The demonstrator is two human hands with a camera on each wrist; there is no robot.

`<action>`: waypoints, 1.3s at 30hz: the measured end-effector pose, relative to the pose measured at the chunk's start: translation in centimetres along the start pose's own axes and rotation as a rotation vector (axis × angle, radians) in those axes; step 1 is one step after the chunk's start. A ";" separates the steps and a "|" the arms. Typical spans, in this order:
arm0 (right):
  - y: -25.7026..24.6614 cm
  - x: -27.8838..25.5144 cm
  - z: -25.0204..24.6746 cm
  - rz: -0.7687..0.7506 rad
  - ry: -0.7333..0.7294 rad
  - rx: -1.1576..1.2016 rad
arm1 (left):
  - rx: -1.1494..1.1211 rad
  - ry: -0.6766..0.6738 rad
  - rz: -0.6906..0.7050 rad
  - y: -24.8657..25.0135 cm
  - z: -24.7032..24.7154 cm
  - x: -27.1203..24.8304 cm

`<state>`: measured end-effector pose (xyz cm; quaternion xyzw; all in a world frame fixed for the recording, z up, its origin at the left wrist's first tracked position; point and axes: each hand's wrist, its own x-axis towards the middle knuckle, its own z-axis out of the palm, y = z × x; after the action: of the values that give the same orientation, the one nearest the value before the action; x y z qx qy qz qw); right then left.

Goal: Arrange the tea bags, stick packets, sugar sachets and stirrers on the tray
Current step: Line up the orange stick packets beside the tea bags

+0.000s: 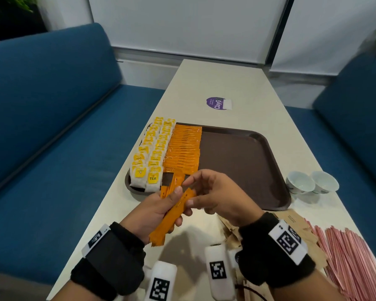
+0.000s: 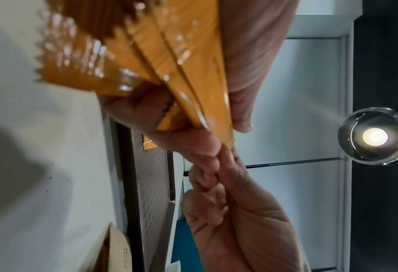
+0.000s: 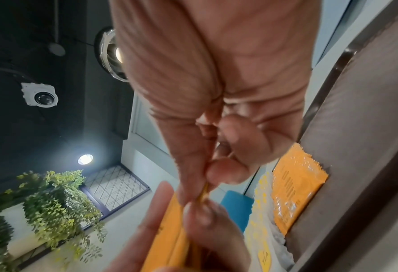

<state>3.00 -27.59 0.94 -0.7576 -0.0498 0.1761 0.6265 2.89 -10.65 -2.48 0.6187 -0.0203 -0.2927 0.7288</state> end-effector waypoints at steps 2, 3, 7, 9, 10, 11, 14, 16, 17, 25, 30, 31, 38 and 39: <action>-0.1 -0.4 -0.5 -0.049 0.004 0.014 | -0.028 -0.020 -0.018 0.1 -0.3 -0.1; -0.1 -0.6 -0.8 -0.068 0.016 0.017 | -0.047 -0.026 -0.029 0.1 -0.4 -0.2; 0.1 -0.8 -1.5 -0.139 0.104 0.033 | -0.110 -0.005 -0.041 0.0 -1.2 -0.5; 0.2 -0.7 -1.2 -0.178 0.153 0.040 | -0.108 0.016 -0.030 0.0 -1.6 -0.7; 0.3 -0.6 -1.1 -0.194 0.178 0.051 | -0.097 0.045 -0.022 0.1 -1.7 -0.8; 0.5 -0.5 -0.9 -0.203 0.202 0.069 | -0.071 0.085 -0.008 0.1 -1.9 -0.8; 0.9 -0.3 -0.5 -0.173 0.250 0.061 | 0.063 0.209 0.071 0.3 -2.2 -0.8; 1.2 -0.1 -0.2 -0.129 0.259 0.059 | 0.142 0.273 0.129 0.5 -2.4 -0.8; 1.2 0.0 -0.1 -0.108 0.261 0.086 | 0.157 0.297 0.150 0.5 -2.5 -0.8; 1.4 0.6 3.0 0.125 0.063 0.137 | 0.114 0.409 0.265 -0.1 -1.8 -0.8; 1.5 1.1 5.3 0.136 0.017 0.162 | 0.093 0.441 0.241 -1.1 -1.5 -0.2; 1.5 1.3 5.3 0.145 0.048 0.170 | 0.076 0.443 0.241 -1.1 -1.8 -0.1; -0.8 4.5 -0.3 0.173 0.307 -0.190 | -0.164 0.381 0.075 -0.6 -3.6 -1.0; -1.0 5.1 -1.4 0.186 0.305 -0.297 | -0.193 0.376 0.060 -0.5 -3.8 -1.2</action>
<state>8.41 -27.17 1.06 -0.8607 0.0902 0.1072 0.4895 3.19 -6.73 -3.47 0.5887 0.1257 -0.1509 0.7841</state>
